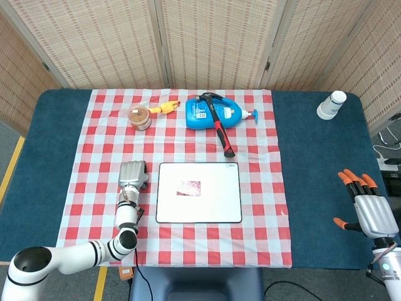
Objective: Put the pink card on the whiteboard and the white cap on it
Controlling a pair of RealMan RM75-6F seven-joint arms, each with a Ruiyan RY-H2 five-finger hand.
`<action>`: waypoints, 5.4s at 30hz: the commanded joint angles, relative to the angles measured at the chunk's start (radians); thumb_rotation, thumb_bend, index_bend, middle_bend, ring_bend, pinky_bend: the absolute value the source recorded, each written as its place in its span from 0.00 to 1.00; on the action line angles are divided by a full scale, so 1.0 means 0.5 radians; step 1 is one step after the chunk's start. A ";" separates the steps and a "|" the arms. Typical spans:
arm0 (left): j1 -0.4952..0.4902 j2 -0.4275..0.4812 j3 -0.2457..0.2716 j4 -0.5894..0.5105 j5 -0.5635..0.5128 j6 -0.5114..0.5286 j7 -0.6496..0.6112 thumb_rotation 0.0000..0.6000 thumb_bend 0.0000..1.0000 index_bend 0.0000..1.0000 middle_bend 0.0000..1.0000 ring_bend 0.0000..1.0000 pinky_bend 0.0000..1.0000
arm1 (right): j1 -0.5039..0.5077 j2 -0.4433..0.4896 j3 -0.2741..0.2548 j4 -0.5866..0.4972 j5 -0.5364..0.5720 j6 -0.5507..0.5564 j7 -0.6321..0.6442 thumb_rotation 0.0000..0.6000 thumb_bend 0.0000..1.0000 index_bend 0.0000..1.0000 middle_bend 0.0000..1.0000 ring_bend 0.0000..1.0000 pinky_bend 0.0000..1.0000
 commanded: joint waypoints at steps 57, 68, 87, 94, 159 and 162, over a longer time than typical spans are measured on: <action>-0.462 -0.467 -0.108 -0.093 0.116 0.310 0.349 1.00 0.30 0.53 1.00 1.00 1.00 | 0.018 0.022 0.003 0.034 0.008 -0.048 0.091 1.00 0.04 0.00 0.00 0.00 0.00; -0.420 -0.492 -0.135 0.008 0.133 0.252 0.315 1.00 0.30 0.52 1.00 1.00 1.00 | 0.025 0.015 0.006 0.037 0.023 -0.063 0.079 1.00 0.04 0.00 0.00 0.00 0.00; -0.359 -0.481 -0.156 0.015 0.149 0.227 0.300 1.00 0.29 0.50 1.00 1.00 1.00 | 0.037 0.003 0.009 0.039 0.044 -0.086 0.054 1.00 0.04 0.00 0.00 0.00 0.00; -0.358 -0.503 -0.166 0.029 0.132 0.212 0.309 1.00 0.29 0.49 1.00 1.00 1.00 | 0.039 0.005 0.010 0.036 0.047 -0.089 0.053 1.00 0.04 0.00 0.00 0.00 0.00; 1.293 0.859 0.848 -0.197 2.029 0.869 -1.671 0.80 0.15 0.00 0.00 0.00 0.00 | 0.004 -0.040 -0.013 0.001 -0.013 0.009 -0.055 1.00 0.04 0.00 0.00 0.00 0.00; 1.284 0.890 0.835 -0.255 2.011 0.782 -1.609 0.80 0.15 0.00 0.00 0.00 0.00 | -0.001 -0.039 -0.006 0.006 -0.005 0.019 -0.042 1.00 0.04 0.00 0.00 0.00 0.00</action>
